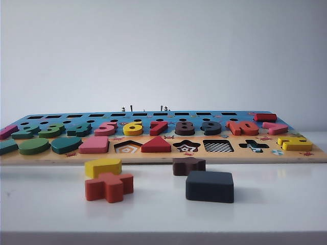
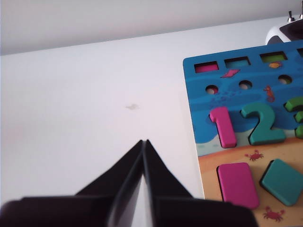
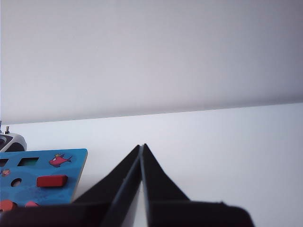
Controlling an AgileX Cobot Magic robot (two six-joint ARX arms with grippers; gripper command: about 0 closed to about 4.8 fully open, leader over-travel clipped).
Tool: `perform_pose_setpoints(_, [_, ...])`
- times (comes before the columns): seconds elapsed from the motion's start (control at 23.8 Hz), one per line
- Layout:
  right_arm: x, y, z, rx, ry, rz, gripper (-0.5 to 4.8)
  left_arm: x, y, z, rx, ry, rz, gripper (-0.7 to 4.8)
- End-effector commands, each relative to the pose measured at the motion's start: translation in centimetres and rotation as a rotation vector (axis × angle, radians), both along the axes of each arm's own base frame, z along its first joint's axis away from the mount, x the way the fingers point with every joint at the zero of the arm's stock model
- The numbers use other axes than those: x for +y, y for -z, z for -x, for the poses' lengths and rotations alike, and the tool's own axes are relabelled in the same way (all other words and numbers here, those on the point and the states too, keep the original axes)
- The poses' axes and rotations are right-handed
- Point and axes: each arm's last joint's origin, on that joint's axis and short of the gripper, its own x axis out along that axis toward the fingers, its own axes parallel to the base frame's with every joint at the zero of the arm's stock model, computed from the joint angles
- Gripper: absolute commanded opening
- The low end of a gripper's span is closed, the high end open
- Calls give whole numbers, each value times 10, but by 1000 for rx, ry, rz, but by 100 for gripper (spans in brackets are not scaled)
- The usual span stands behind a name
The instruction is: Insert the cube into the slot.
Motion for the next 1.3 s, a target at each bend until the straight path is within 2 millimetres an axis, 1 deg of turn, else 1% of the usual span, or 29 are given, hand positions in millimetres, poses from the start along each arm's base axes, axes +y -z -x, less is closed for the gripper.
perform_pose_setpoints(0.04, [0, -1, 0, -12, 4, 0, 0, 0, -1, 0, -13, 2, 3, 20])
perform_pose_setpoints(0.42, [0, -1, 0, -11, 4, 0, 0, 0, -2, 0, -15, 3, 1, 20])
perform_pose_setpoints(0.76, [0, -1, 0, -11, 4, 0, 0, 0, -10, 1, -36, 4, 3, 20])
perform_pose_setpoints(0.97, [0, -1, 0, -10, 4, 0, 0, 0, -9, -1, -3, 4, -1, 20])
perform_pose_setpoints(1.3, [0, 0, 0, -4, 4, 0, 0, -1, -29, -2, -1, 9, -1, 20])
